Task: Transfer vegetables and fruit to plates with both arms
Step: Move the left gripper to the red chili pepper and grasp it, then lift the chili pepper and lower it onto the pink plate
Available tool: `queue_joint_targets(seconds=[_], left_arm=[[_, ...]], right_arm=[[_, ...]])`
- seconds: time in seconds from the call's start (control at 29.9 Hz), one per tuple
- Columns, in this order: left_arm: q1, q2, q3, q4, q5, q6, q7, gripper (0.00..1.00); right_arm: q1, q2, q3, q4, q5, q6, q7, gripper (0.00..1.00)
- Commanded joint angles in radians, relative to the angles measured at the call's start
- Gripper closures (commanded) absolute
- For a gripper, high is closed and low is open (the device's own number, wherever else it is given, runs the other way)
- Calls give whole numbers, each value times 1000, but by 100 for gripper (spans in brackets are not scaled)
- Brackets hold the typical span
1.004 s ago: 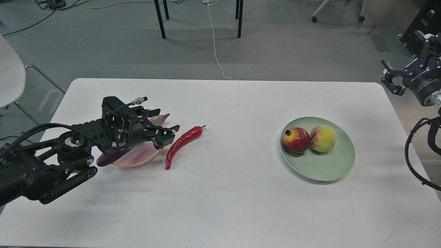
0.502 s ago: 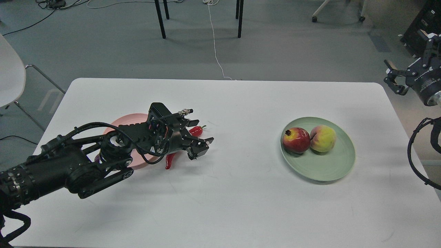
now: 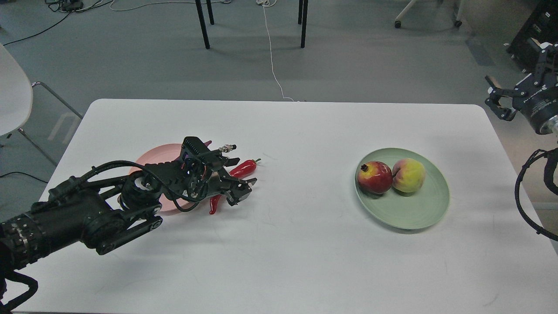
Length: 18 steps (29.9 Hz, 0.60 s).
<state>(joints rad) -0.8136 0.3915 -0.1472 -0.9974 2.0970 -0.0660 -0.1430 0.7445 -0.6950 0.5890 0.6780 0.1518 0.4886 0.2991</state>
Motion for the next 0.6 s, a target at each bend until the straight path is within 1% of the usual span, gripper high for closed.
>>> queue_joint_targets(seconds=[0.0,0.1,0.37,0.57], left_arm=[[-1,-2,1,28,1,0,0,41],[1,-2,1,28,3,0,0,46],[-1,-2,40,28,5,-1,-3,63],[-6,-13,37,16,3,-1,-3,82]], right_arm=[[1,-1,0,0,0,0,0,1],[1,-1,0,0,0,0,0,1],[1,-1,0,0,0,0,0,1],[-1,-1,0,0,0,0,0,1]])
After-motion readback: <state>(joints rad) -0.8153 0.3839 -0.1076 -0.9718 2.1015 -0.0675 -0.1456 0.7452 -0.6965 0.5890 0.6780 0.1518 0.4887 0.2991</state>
